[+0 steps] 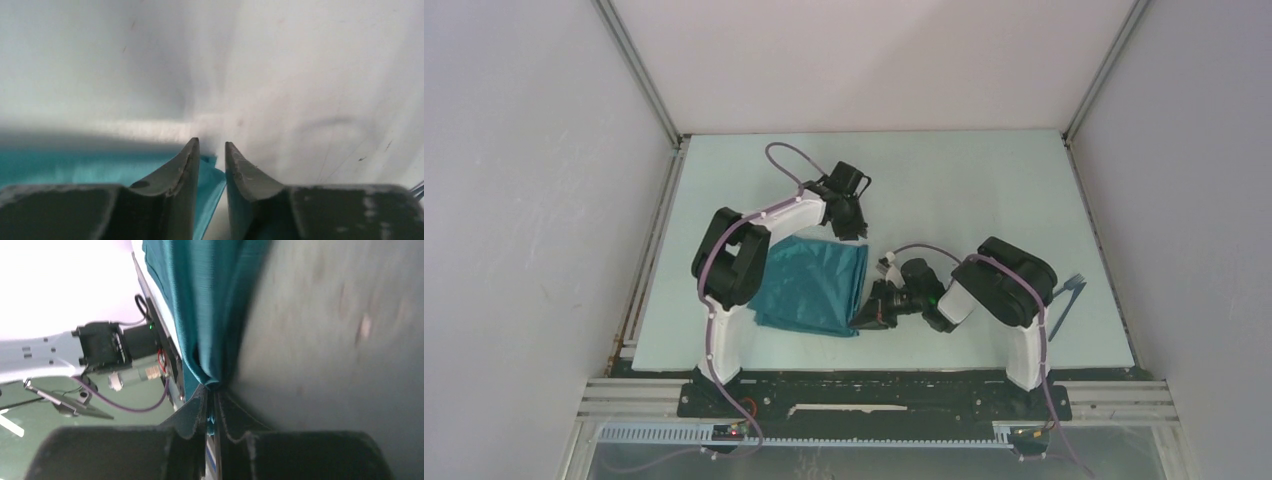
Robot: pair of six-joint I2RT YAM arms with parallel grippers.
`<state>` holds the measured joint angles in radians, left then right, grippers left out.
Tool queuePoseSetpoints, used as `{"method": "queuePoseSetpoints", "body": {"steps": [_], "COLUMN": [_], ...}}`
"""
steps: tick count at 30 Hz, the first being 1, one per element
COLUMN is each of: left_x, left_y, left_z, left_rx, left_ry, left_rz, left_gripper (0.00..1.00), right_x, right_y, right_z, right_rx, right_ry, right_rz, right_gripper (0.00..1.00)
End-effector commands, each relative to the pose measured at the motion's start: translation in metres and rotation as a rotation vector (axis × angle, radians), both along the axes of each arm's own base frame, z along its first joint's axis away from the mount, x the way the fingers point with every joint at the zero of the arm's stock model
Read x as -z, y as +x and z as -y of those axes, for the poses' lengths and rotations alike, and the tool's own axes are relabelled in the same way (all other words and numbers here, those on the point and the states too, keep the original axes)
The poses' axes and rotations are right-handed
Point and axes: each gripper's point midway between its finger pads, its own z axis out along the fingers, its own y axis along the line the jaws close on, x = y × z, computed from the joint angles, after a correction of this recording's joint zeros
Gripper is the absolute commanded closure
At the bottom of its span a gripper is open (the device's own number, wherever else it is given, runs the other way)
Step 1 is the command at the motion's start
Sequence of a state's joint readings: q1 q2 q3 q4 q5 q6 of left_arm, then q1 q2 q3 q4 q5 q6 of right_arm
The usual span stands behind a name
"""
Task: Fold the napkin into a case and place the utensils inside
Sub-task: Turn over the upper triangle folded napkin at the center of the board, then smooth out the lower triangle-folded napkin at the center of the board.
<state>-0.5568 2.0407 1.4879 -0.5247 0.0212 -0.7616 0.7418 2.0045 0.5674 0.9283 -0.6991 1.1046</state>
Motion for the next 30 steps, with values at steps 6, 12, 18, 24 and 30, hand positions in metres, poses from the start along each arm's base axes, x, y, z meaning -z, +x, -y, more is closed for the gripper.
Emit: {"method": "queuePoseSetpoints", "body": {"steps": [6, 12, 18, 24, 30], "left_x": [-0.110, -0.101, -0.052, -0.018, -0.012], "left_y": [0.008, -0.089, -0.185, -0.223, -0.222], "left_z": [0.027, -0.012, -0.018, -0.004, -0.008], "left_rx": [0.153, 0.284, 0.382, 0.464, 0.459], "left_ry": [-0.181, -0.182, -0.077, 0.087, 0.178], "left_rz": [0.209, 0.141, 0.063, 0.021, 0.041], "left_gripper": [0.33, 0.16, 0.28, 0.39, 0.48], "right_x": [-0.010, -0.018, -0.019, -0.010, -0.001], "right_y": [-0.013, -0.004, 0.015, 0.004, -0.014], "right_z": [0.048, 0.065, 0.065, 0.056, 0.046], "right_rx": [0.032, 0.046, 0.096, 0.058, 0.008], "right_ry": [-0.151, -0.165, -0.089, -0.076, -0.096], "right_rz": [0.004, 0.017, -0.034, -0.074, -0.080], "right_gripper": [0.45, 0.39, 0.60, 0.64, 0.66]}}
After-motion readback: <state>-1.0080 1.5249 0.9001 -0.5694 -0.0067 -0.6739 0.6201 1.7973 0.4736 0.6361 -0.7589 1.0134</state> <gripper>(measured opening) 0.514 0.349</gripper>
